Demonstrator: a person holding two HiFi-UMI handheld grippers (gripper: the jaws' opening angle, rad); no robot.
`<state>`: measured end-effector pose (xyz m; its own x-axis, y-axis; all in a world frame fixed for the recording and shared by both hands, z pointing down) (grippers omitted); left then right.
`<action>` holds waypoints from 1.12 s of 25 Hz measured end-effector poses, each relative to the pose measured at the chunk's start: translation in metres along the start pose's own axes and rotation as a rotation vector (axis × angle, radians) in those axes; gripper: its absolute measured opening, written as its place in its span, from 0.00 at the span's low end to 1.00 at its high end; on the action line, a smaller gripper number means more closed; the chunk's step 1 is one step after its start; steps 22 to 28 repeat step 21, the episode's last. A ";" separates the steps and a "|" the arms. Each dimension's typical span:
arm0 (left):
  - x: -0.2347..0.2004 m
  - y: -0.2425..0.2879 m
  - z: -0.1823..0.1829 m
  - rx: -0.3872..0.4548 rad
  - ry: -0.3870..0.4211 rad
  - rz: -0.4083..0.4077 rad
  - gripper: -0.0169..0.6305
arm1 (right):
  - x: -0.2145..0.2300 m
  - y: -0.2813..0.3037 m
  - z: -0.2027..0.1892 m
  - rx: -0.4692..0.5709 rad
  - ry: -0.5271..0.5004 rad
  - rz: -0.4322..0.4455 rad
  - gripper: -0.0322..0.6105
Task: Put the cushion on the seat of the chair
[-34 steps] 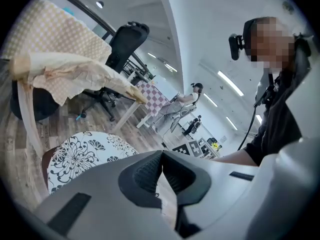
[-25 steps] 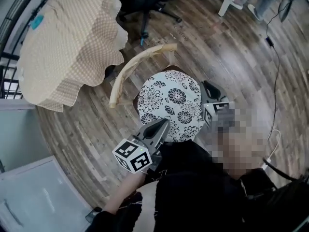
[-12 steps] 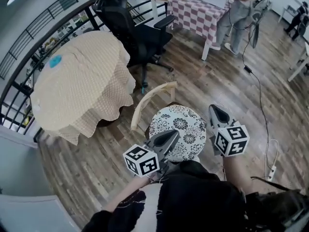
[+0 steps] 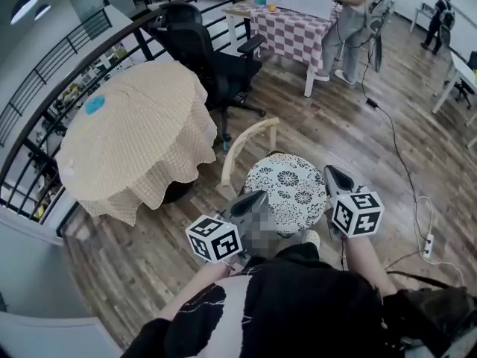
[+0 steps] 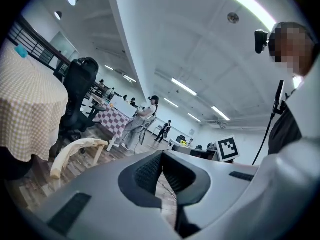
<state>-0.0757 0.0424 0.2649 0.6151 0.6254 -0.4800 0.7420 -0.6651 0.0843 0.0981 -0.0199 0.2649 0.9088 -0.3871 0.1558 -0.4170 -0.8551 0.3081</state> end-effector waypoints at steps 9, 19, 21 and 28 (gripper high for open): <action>0.020 -0.027 0.005 -0.003 0.019 -0.017 0.05 | -0.038 -0.034 -0.002 -0.011 -0.008 0.008 0.08; 0.030 -0.023 0.003 -0.015 0.021 -0.041 0.05 | -0.037 -0.041 0.004 -0.008 -0.004 0.000 0.08; 0.027 -0.022 0.006 -0.014 0.023 -0.038 0.05 | -0.036 -0.038 0.009 -0.003 -0.005 0.001 0.08; 0.027 -0.022 0.006 -0.014 0.023 -0.038 0.05 | -0.036 -0.038 0.009 -0.003 -0.005 0.001 0.08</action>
Point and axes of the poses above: the fingertips, and each gripper's own axes: y forward along the fingers, x to its right, z out of its top, the point moved 1 cm from there along -y, backward along the fingers, and after that the axes turned 1 degree about y, right-handed, at the moved point
